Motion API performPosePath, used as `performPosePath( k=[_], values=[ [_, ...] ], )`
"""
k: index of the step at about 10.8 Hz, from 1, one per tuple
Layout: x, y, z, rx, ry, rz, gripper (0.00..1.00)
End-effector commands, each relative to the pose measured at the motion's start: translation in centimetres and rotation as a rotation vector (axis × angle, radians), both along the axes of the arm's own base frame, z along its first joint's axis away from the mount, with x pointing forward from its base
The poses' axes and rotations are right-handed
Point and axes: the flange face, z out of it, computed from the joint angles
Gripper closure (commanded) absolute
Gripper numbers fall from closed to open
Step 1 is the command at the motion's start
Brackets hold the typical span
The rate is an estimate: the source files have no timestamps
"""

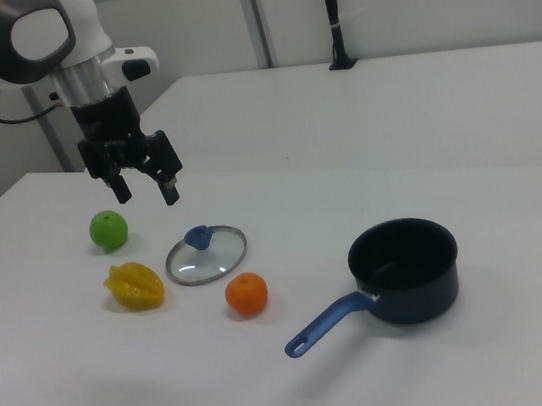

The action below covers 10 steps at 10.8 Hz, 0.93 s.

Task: Close lid
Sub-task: 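Move the gripper down over the blue knob of the glass lid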

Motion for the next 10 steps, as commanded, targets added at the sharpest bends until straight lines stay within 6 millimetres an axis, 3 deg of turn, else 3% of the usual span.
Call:
performPosePath(
  k=[1, 5, 7, 10],
  values=[
    [0.0, -0.1, 0.0, 0.02, -0.03, 0.009, 0.0],
    [0.6, 0.2, -0.2, 0.021, -0.059, 0.017, 0.0],
    [2.3, 1.4, -1.8, 0.026, -0.096, 0.028, 0.0],
    [3.9, 5.0, -6.1, 0.069, -0.196, -0.003, 0.0]
  ],
)
